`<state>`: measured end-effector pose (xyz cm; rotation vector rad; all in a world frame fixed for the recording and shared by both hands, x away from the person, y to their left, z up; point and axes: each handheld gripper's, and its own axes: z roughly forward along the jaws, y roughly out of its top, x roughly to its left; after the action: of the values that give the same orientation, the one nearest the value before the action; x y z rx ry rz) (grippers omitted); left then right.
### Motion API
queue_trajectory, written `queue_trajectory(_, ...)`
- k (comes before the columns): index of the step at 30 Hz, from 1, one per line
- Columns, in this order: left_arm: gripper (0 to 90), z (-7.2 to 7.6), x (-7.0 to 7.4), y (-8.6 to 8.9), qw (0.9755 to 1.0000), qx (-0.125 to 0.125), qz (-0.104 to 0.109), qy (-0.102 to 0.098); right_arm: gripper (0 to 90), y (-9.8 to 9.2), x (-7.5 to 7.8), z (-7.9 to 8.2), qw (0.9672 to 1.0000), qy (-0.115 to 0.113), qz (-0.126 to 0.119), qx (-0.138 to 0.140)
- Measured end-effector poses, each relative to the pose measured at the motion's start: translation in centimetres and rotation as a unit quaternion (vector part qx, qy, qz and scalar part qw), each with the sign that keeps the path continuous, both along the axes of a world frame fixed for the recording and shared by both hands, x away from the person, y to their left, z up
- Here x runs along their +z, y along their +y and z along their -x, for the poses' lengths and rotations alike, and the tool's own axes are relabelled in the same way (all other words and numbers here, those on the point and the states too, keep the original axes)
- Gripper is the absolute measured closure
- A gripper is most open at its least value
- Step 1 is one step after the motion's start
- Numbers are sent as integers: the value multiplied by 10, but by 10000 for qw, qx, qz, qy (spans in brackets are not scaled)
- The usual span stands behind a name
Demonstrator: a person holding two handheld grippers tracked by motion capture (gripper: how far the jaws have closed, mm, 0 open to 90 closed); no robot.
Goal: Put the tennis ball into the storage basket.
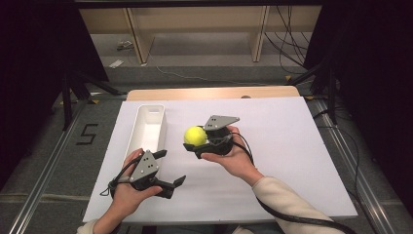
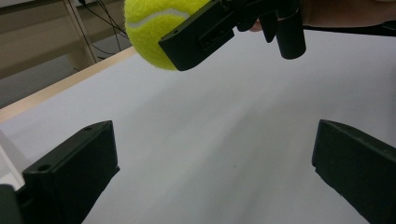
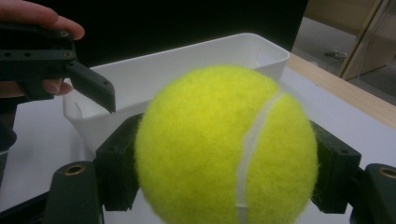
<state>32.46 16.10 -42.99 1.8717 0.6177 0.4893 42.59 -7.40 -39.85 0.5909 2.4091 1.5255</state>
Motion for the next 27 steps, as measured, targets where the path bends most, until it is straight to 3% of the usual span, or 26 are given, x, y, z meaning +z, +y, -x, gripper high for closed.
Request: queue_trajectory(27,0,-1,1,1,9999,44,-47,-85,263,10,4,-4,10000,-60,-65,43)
